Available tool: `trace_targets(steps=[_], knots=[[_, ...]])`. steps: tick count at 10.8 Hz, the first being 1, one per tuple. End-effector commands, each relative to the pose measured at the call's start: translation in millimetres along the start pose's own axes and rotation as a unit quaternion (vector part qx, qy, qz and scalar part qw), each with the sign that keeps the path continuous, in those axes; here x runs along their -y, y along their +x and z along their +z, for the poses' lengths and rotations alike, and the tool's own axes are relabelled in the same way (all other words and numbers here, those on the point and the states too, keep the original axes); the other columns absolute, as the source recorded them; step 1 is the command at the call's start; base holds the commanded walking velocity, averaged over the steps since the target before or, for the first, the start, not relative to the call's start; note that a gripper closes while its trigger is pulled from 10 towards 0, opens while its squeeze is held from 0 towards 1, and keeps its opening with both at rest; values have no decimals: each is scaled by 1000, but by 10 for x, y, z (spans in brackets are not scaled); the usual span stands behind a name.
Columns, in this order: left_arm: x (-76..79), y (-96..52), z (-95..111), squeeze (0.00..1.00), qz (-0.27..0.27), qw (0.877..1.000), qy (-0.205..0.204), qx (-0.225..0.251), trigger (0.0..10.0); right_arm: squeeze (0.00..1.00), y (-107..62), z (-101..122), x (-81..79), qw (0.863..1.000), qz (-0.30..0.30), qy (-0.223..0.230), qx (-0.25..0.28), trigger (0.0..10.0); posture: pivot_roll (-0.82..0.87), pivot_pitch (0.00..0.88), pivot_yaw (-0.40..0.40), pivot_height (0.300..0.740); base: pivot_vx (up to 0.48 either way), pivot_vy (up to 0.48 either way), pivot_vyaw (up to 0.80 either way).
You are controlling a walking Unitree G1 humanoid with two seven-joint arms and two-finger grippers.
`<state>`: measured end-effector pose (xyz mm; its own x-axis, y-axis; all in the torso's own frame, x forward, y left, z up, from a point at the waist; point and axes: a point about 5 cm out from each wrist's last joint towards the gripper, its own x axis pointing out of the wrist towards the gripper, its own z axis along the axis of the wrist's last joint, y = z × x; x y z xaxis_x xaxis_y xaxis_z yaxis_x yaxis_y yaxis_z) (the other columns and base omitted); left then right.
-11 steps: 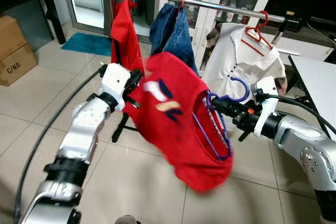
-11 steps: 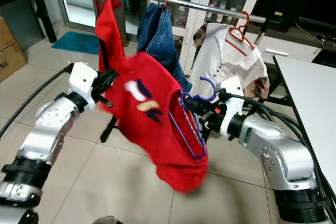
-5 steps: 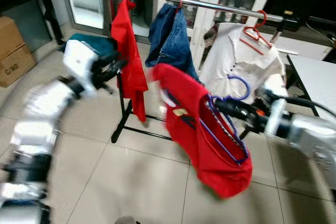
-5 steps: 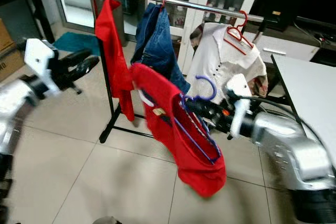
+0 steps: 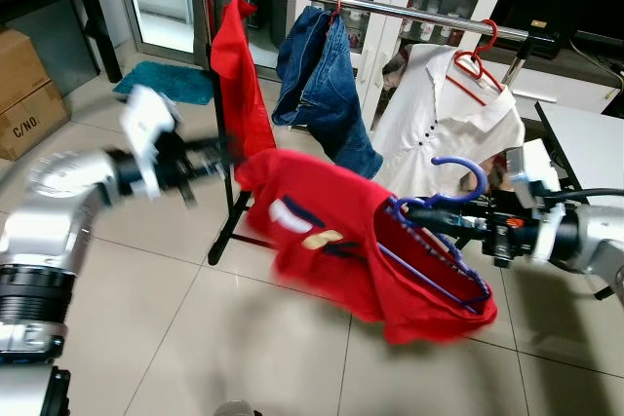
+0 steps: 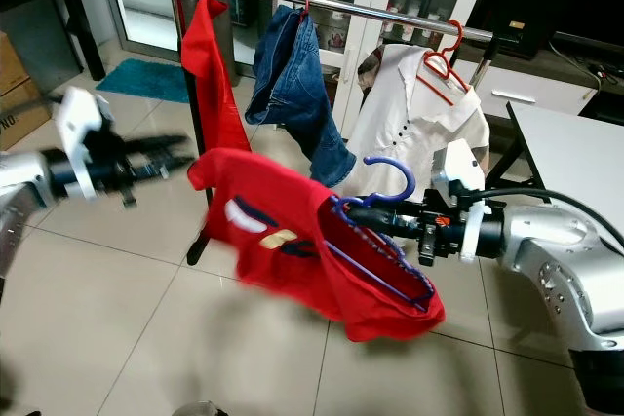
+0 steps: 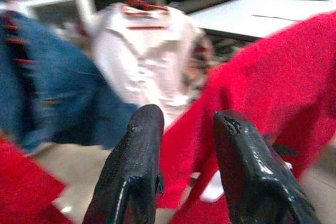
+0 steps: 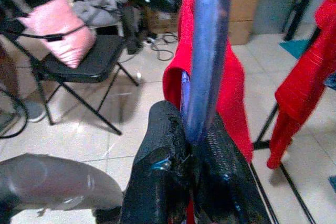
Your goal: Hang hanger
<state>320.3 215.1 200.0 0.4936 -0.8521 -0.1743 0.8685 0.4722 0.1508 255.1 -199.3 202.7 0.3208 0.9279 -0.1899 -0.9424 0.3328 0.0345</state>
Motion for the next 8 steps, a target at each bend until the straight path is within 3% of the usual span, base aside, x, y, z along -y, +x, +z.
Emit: trace_targets(steps=[1, 4, 5, 6, 7, 8], knots=[[-13, 29, 32, 0, -17, 1000, 1, -2, 10000, 0, -20, 114, -23, 999, 20, -28, 8, 10000, 88, 0, -66, 740, 0, 0, 0], [-90, 9, 41, 0, -54, 998, -12, -23, 10000, 0, -30, 162, -58, 998, 54, -36, 13, 10000, 79, 0, -51, 740, 0, 0, 0], [-88, -11, 59, 0, -67, 997, -23, -17, 4392, 0, -39, 162, -66, 998, 57, -37, 12, 10000, 78, 0, -46, 740, 0, 0, 0], [-83, -24, 79, 0, -77, 997, -30, -8, 941, 0, -50, 159, -71, 998, 59, -37, 12, 10000, 79, 0, -46, 740, 0, 0, 0], [-47, -60, 57, 0, -101, 994, -33, -11, 0, 0, -56, 149, -71, 998, 60, -36, 12, 10000, 81, 0, -46, 740, 0, 0, 0], [-38, -74, 43, 0, -107, 994, -33, -15, 0, 0, -54, 147, -69, 997, 60, -36, 12, 10000, 83, 0, -45, 740, 0, 0, 0]])
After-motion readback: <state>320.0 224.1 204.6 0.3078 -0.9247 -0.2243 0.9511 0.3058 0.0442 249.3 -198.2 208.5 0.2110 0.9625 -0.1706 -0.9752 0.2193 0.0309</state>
